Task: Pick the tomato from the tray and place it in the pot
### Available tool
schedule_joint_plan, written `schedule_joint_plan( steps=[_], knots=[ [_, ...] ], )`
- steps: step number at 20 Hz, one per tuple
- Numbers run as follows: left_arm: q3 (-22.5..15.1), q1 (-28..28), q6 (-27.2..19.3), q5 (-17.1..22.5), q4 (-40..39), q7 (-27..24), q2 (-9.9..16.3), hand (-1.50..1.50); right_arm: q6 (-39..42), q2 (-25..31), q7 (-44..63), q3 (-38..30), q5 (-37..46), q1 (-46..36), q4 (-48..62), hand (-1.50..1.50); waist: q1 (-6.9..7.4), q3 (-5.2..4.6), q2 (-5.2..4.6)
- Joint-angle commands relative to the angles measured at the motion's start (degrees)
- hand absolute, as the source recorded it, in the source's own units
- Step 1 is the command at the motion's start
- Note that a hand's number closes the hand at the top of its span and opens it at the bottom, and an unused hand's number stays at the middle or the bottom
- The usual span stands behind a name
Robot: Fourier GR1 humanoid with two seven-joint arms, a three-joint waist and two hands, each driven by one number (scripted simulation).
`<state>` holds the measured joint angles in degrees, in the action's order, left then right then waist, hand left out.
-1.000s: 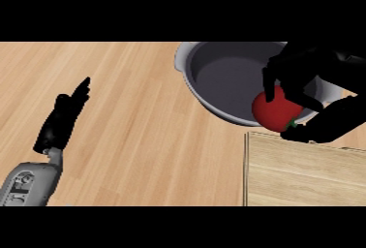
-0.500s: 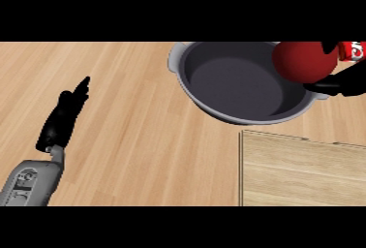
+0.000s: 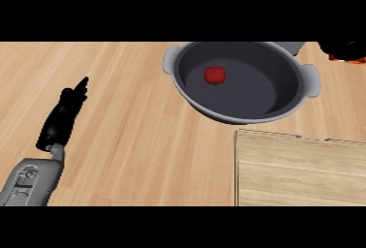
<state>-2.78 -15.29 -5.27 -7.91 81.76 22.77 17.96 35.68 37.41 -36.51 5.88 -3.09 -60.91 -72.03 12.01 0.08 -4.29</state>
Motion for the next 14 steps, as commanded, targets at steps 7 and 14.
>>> schedule_joint_plan(
  steps=[7,14],
  knots=[
    [1.74,0.41,-0.20,0.40,-0.87,0.33,0.87,0.00,8.71,0.10,-13.64,12.79,4.60,-5.24,5.06,1.50,-2.19,-0.08,1.07],
    [1.77,1.18,-1.18,-0.26,-1.25,-0.24,0.38,0.00,5.80,-2.02,-16.16,25.61,9.86,-4.45,8.46,1.50,-3.10,-0.13,1.16]
  ],
)
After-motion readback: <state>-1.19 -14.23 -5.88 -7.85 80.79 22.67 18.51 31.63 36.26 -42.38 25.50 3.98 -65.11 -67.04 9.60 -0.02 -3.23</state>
